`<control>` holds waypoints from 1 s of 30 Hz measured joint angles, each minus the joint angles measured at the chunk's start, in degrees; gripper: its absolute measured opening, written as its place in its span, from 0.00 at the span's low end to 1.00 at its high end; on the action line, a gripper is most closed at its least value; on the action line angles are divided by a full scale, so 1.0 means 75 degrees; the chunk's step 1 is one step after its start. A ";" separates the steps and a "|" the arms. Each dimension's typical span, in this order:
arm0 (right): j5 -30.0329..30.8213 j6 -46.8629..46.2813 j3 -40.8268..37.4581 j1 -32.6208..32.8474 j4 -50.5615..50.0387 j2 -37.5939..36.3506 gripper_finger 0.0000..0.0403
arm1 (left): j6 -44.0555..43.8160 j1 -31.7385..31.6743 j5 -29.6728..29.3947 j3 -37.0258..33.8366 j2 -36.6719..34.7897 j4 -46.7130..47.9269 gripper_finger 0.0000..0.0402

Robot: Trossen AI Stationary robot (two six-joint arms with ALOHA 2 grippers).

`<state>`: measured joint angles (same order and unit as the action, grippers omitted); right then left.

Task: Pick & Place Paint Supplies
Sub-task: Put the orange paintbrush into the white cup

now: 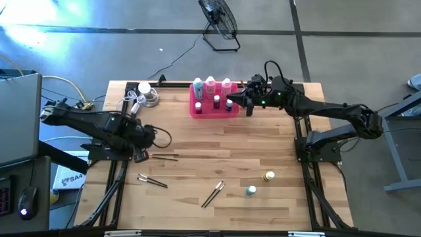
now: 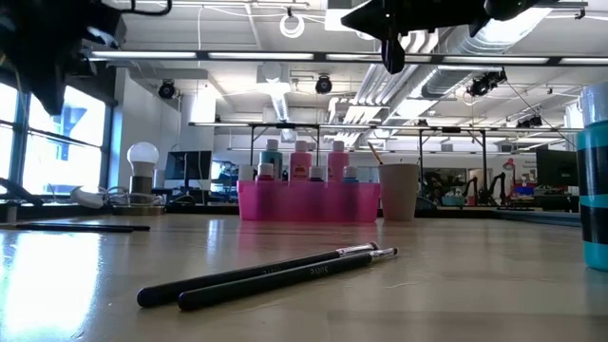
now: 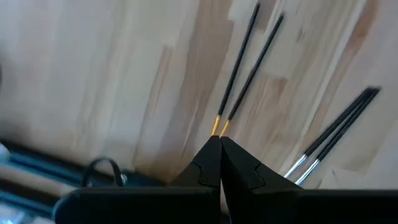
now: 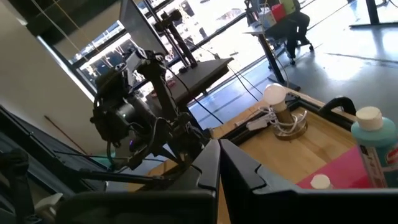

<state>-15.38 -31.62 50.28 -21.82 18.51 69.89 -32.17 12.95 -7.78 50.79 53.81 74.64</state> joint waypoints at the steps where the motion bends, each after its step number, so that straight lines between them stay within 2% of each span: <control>1: 0.0000 0.0000 0.0000 0.0000 -0.0059 0.0000 0.01 | -0.0097 0.0010 0.0062 -0.0099 0.0034 -0.0017 0.00; 7: -0.0003 0.0000 0.0000 0.0003 -0.0381 0.0000 0.01 | -0.0674 0.0026 0.0742 -0.1012 0.0083 -0.1001 0.00; 10: -0.0003 0.0000 0.0000 0.0003 -0.0438 0.0000 0.01 | -0.1163 0.0026 0.0779 -0.1429 0.0083 -0.1417 0.00; 17: -0.0003 0.0055 0.0000 0.0003 -0.0445 0.0000 0.01 | -0.2190 0.0026 0.1299 -0.2281 0.0176 -0.1810 0.00; 24: -0.0003 0.0082 0.0000 0.0003 -0.0501 0.0000 0.01 | -0.2636 0.0026 0.0958 -0.2684 0.0154 -0.2673 0.00; 30: -0.0003 0.0071 0.0000 0.0009 -0.0589 0.0000 0.01 | -0.3209 0.0026 0.0924 -0.2858 0.0212 -0.2679 0.00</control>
<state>-15.40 -31.08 50.28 -21.76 14.10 69.89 -56.24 13.15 -0.86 29.35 55.40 54.55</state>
